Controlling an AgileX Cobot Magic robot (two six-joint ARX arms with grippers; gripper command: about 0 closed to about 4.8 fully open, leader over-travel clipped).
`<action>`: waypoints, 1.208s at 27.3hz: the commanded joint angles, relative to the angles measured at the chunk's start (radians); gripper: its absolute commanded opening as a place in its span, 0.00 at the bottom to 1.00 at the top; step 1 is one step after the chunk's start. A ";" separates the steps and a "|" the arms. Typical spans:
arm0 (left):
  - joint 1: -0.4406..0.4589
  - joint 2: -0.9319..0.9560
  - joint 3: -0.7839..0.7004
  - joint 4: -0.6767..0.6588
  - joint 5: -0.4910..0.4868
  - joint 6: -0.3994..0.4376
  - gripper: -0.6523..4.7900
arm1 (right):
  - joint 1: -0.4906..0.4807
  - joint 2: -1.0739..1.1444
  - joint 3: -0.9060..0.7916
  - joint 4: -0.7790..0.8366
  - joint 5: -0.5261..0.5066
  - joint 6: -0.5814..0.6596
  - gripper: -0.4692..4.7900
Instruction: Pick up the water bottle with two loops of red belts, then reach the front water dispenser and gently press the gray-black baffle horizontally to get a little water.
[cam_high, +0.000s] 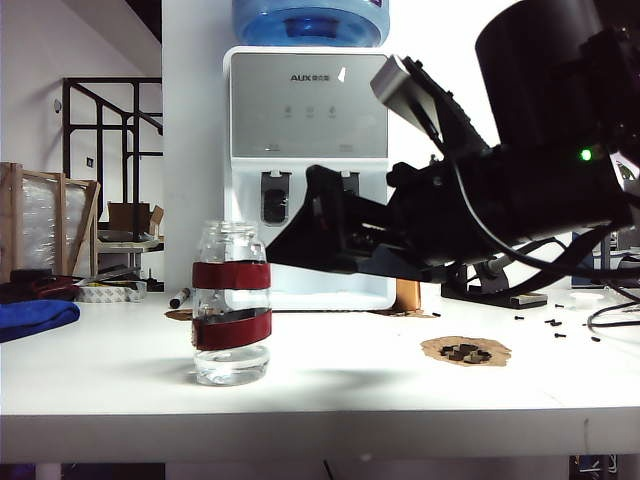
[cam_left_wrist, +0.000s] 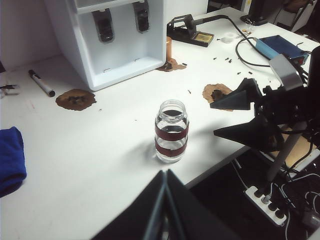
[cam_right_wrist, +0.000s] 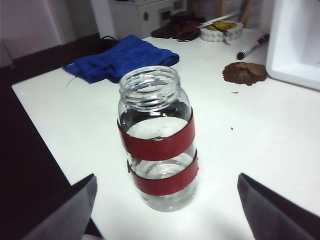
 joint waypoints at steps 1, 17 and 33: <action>0.000 0.003 0.004 0.010 0.003 0.002 0.11 | 0.003 -0.006 -0.001 0.019 -0.035 0.134 1.00; -0.001 0.003 0.004 0.009 0.003 0.002 0.11 | 0.002 0.116 -0.012 0.261 -0.032 -0.029 1.00; -0.001 0.003 0.004 -0.001 0.007 0.003 0.11 | 0.002 0.288 0.139 0.241 -0.126 -0.021 1.00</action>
